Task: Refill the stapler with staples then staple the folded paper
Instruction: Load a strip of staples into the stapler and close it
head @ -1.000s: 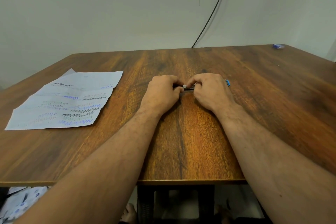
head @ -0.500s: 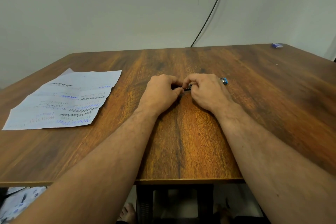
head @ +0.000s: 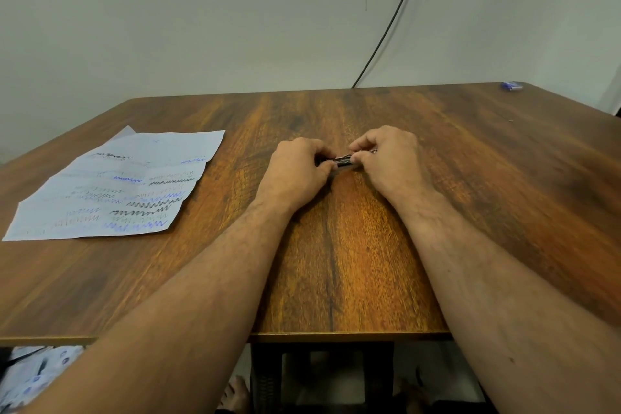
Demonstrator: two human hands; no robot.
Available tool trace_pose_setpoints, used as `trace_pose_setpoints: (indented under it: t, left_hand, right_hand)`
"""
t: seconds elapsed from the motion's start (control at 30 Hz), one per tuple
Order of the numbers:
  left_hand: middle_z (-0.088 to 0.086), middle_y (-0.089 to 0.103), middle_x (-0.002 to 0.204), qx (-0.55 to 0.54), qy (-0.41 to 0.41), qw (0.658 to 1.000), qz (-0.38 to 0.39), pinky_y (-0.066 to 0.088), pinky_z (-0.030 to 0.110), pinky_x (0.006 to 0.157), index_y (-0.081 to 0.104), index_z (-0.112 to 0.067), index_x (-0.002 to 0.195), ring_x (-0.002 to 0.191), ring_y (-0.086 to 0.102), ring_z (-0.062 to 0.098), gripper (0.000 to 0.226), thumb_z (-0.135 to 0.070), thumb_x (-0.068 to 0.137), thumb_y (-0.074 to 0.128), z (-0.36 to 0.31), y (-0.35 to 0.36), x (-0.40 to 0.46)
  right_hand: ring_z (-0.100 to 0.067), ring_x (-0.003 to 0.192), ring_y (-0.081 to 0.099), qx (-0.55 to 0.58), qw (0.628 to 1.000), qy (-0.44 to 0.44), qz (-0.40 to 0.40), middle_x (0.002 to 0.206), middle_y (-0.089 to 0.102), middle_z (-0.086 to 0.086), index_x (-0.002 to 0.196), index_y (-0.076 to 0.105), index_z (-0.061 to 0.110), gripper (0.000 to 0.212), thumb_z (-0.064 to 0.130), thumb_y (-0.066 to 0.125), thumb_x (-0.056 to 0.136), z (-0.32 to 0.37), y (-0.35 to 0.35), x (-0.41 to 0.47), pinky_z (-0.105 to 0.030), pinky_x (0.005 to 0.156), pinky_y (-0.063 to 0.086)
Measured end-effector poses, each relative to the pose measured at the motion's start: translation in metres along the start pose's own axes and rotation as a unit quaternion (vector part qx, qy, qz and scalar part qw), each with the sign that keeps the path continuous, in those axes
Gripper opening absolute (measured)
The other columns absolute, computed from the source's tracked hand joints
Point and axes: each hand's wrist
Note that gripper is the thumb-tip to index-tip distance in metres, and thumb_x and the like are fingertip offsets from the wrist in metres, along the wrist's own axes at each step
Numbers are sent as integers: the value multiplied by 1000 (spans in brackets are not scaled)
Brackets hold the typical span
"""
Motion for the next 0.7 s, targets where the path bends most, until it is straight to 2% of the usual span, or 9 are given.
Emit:
trace_pose_setpoints:
  t: [0.13, 0.3, 0.43, 0.5, 0.57, 0.7]
  left_hand:
    - [-4, 75, 102, -4, 4, 1000, 5, 54, 39, 96, 77, -31, 103, 101, 66, 13, 16, -25, 89, 71, -1, -1, -1]
    - [-6, 75, 97, -3, 7, 1000, 4, 55, 42, 94, 78, -32, 101, 102, 65, 15, 15, -26, 89, 71, 0, 1, -1]
    - [-6, 75, 96, 0, 8, 1000, 4, 56, 42, 93, 77, -31, 101, 102, 65, 16, 15, -26, 89, 70, 0, 1, -1]
    - [-6, 75, 97, 2, 6, 1000, 5, 56, 42, 93, 77, -30, 102, 102, 65, 16, 15, -26, 89, 70, 0, 1, -1]
    - [-5, 74, 99, 3, 7, 1000, 4, 56, 40, 93, 76, -28, 104, 99, 65, 14, 16, -25, 90, 70, -2, 1, -1]
    - [-8, 70, 98, -6, 18, 999, -32, 55, 30, 87, 74, -24, 105, 88, 63, 8, 16, -24, 91, 68, -4, -1, -1]
  right_hand:
    - [-6, 90, 58, -1, 999, -12, 45, 99, 73, 6, 99, 80, 26, 16, 18, 72, 88, 2, 1, -2, -21, 83, 42]
    - [-8, 91, 62, -9, 999, -8, 42, 102, 75, 6, 100, 80, 25, 18, 15, 71, 89, 3, 2, -2, -23, 84, 45]
    - [-13, 99, 67, -11, 999, -10, 45, 105, 77, 5, 100, 81, 27, 21, 13, 70, 88, 1, 5, -2, -30, 94, 52]
    - [-12, 98, 67, -4, 999, -6, 42, 105, 77, 5, 100, 81, 28, 23, 12, 69, 88, 2, 5, -2, -28, 93, 51]
    - [-10, 98, 65, -3, 999, 1, 41, 107, 76, 4, 102, 80, 27, 26, 10, 65, 89, 3, 3, -3, -24, 92, 49]
    - [-18, 106, 66, -13, 999, 29, 1, 112, 75, 0, 109, 78, 25, 37, 2, 60, 85, 3, 1, -3, -32, 95, 52]
Point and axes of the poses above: each hand's wrist, its own x-axis towards the middle knuckle, its own y-axis out of the palm, z = x × y
